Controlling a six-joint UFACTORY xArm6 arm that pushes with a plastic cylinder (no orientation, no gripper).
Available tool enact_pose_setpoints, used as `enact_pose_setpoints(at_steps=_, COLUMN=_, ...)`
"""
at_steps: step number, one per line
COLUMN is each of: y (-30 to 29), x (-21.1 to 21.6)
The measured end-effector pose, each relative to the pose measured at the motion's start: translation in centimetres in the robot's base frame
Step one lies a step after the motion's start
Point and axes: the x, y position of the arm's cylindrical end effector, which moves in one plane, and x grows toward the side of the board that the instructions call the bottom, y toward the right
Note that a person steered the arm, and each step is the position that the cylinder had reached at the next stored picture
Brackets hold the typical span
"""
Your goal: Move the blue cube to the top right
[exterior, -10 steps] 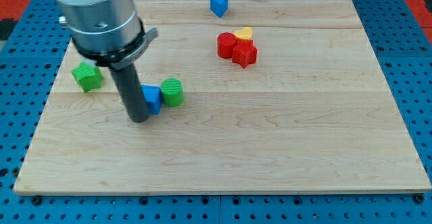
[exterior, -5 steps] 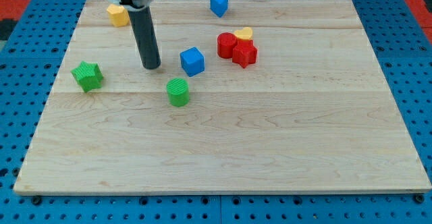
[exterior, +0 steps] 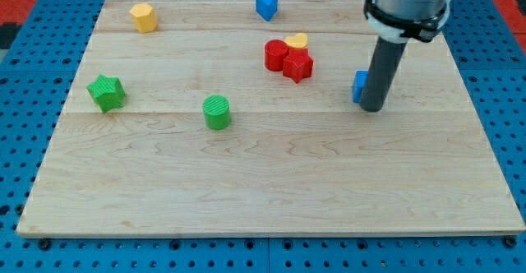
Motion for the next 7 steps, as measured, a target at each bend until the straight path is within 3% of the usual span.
enact_pose_setpoints(at_steps=2, y=0.2, x=-13.1)
enact_pose_setpoints(at_steps=5, y=-11.0, x=-13.8)
enact_pose_setpoints(at_steps=7, y=-0.8, x=-15.9)
